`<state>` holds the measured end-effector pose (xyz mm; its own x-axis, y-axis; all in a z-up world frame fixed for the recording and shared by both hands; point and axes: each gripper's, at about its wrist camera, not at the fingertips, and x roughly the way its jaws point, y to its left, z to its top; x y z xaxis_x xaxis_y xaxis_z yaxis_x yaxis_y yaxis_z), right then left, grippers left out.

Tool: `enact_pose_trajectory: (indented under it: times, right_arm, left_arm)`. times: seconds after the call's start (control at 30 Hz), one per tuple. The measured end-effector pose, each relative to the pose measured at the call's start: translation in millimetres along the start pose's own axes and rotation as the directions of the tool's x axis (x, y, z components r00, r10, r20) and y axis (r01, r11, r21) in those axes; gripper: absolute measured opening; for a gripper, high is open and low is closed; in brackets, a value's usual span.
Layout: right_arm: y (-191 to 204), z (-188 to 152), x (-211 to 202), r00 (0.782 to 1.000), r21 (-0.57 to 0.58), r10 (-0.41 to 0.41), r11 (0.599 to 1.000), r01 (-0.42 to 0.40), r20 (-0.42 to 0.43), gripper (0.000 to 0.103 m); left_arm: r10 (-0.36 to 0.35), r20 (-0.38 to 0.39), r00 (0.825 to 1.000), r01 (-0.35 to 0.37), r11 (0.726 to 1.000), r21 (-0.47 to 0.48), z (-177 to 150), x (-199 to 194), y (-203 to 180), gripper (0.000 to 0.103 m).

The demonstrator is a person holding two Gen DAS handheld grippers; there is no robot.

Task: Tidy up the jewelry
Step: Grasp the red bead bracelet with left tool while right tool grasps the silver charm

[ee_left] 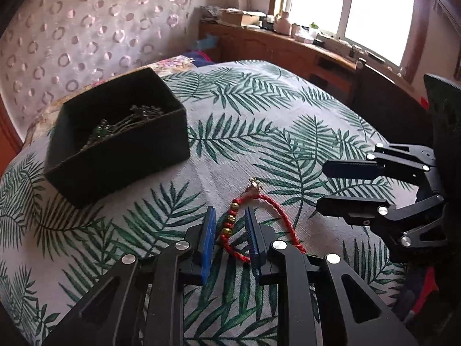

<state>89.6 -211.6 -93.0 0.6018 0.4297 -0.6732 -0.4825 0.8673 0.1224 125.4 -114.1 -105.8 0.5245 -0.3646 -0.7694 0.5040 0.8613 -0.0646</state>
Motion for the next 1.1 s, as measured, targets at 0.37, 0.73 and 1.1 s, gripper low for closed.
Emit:
enact_pose_trajectory:
  times: [0.37, 0.73, 1.1]
  right_arm:
    - [3, 4, 0, 1.0, -0.028, -0.003, 1.0, 0.003, -0.013, 0.044]
    - [20, 32, 26, 0.998, -0.123, 0.007, 0.992, -0.015, -0.066, 0.029]
    - [21, 39, 55, 0.991, -0.147, -0.008, 0.989, -0.013, -0.137, 0.015]
  left_arm:
    - [-0.012, 0.022, 1.0, 0.012, 1.0, -0.005, -12, -13, 3, 0.006]
    - [0.03, 0.1, 0.995, -0.021, 0.996, -0.089, -25, -49, 28, 0.006]
    - [0.035, 0.113, 0.993, -0.022, 0.993, -0.115, -29, -53, 35, 0.006]
